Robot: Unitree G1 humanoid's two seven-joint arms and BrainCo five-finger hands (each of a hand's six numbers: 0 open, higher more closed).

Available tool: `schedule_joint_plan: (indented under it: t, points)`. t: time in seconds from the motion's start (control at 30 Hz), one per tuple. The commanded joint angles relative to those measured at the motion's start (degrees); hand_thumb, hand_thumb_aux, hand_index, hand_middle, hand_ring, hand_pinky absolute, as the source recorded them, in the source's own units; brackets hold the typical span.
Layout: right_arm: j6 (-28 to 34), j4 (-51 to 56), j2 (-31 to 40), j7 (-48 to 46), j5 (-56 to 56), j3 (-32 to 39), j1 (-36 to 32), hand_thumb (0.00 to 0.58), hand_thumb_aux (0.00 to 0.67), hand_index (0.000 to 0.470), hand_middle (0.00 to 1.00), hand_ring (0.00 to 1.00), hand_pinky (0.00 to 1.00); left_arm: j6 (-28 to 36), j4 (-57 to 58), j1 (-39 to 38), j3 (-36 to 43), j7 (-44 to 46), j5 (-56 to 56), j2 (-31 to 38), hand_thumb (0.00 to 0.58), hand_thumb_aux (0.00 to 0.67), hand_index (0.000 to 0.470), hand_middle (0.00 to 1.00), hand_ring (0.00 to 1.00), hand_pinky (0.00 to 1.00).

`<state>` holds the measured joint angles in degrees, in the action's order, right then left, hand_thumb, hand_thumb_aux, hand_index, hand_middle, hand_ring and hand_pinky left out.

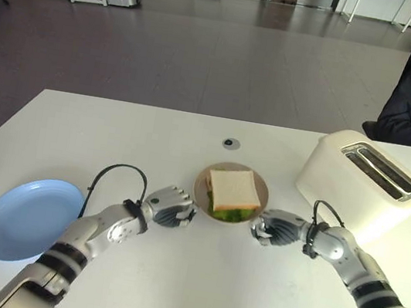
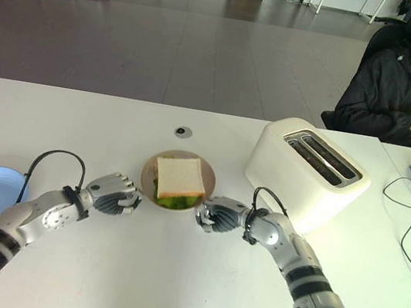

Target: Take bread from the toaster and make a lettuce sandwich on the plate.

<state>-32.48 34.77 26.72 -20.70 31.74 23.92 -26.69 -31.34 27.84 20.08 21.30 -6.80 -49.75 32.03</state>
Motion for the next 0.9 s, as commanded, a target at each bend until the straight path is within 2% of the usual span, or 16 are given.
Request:
schedule_joint_plan:
  t: [0.03, 0.17, 0.2, 0.23, 0.27, 0.4, 0.47, 0.5, 0.53, 0.57, 0.6, 0.63, 0.67, 0.77, 0.9]
  points:
    - [5.06, 14.43, -4.8, 11.64, 5.55, 2.27, -6.03, 0.58, 0.67, 0.47, 0.92, 0.92, 0.92, 1.92, 13.83, 10.34, 2.9, -9.62, -3.15, -5.01, 0.58, 0.67, 0.47, 1.0, 1.0, 1.0]
    - [1.14, 13.45, -5.25, 14.78, 3.95, 2.22, -7.53, 0.58, 0.67, 0.47, 0.92, 0.92, 0.92, 1.12, 15.98, 13.33, 4.09, -15.43, -3.33, -5.31, 0.58, 0.67, 0.47, 1.0, 1.0, 1.0]
    - [0.33, 12.13, -4.47, 15.3, 3.89, 2.05, -7.12, 0.57, 0.581, 0.407, 0.91, 0.91, 0.91, 0.64, 15.32, 12.91, 4.11, -15.72, -2.9, -4.77, 0.58, 0.67, 0.47, 1.0, 1.0, 1.0]
    - [-0.18, 9.11, -2.91, 15.1, 3.57, 1.41, -5.97, 0.349, 0.247, 0.173, 0.73, 0.73, 0.73, -0.17, 13.91, 11.88, 3.66, -15.54, -1.89, -3.91, 0.58, 0.67, 0.47, 1.0, 1.0, 1.0]
    - [-0.49, 5.44, -1.22, 13.95, 2.61, 0.46, -4.53, 0.0, 0.0, 0.0, 0.61, 0.61, 0.61, -0.81, 12.12, 10.64, 2.91, -15.82, -1.03, -2.96, 0.58, 0.67, 0.47, 1.0, 1.0, 1.0]
    - [0.36, -12.03, 6.37, 4.98, -7.73, -6.37, 2.0, 0.0, 0.0, 0.0, 0.55, 0.55, 0.55, -2.15, -0.28, 3.38, -2.74, -14.64, 4.51, 2.21, 0.58, 0.67, 0.47, 1.0, 1.0, 1.0]
    - [0.82, -15.39, 7.91, 2.62, -13.26, -9.94, 2.98, 0.0, 0.0, 0.0, 0.44, 0.44, 0.44, -3.96, -3.24, 0.8, -6.31, -12.36, 11.64, 2.68, 0.58, 0.67, 0.47, 1.0, 1.0, 1.0]
    - [0.93, -15.04, 7.63, 2.59, -14.53, -10.96, 2.74, 0.0, 0.0, 0.0, 0.38, 0.38, 0.38, -4.96, -3.16, 0.35, -7.21, -10.48, 15.53, 1.86, 0.58, 0.67, 0.47, 0.91, 0.91, 0.91]
    - [0.84, -14.09, 6.73, 2.74, -15.46, -11.4, 2.36, 0.0, 0.0, 0.0, 0.38, 0.38, 0.38, -5.8, -2.5, 0.35, -7.38, -8.59, 18.58, 0.7, 0.579, 0.641, 0.45, 0.66, 0.66, 0.66]
    - [-0.25, -12.79, 5.14, 3.01, -16.48, -11.39, 2.03, 0.0, 0.0, 0.0, 0.36, 0.36, 0.36, -7.04, -1.79, 0.29, -6.84, -6.04, 21.82, -0.81, 0.532, 0.478, 0.335, 0.08, 0.08, 0.08]
    - [-1.71, -11.53, 3.41, 3.18, -17.82, -11.38, 1.78, 0.0, 0.0, 0.0, 0.11, 0.11, 0.11, -8.33, -1.22, 0.06, -6.19, -3.52, 25.05, -2.33, 0.47, 0.378, 0.265, 0.0, 0.0, 0.0]
    - [-3.56, -10.06, 1.63, 3.29, -19.52, -11.48, 1.44, 0.0, 0.0, 0.0, 0.0, 0.0, 0.0, -10.02, -0.92, -0.39, -5.52, -0.06, 29.61, -4.07, 0.304, 0.208, 0.146, 0.0, 0.0, 0.0]
    - [-5.43, -8.28, -0.07, 2.96, -21.28, -11.57, 1.09, 0.0, 0.0, 0.0, 0.0, 0.0, 0.0, -12.03, -0.96, -1.02, -4.84, 3.26, 34.06, -5.58, 0.0, 0.0, 0.0, 0.0, 0.0, 0.0]
    - [-7.8, -1.48, -4.89, 1.85, -26.42, -13.04, -0.95, 0.0, 0.0, 0.0, 0.0, 0.0, 0.0, -17.92, -2.13, -2.58, -5.08, 9.15, 42.61, -7.6, 0.0, 0.0, 0.0, 0.0, 0.0, 0.0]
    - [-10.8, 5.25, -8.45, 3.63, -30.61, -17.23, -2.59, 0.0, 0.0, 0.0, 0.0, 0.0, 0.0, -19.82, -1.62, -3.82, -7.89, 16.03, 53.88, -9.32, 0.0, 0.0, 0.0, 0.0, 0.0, 0.0]
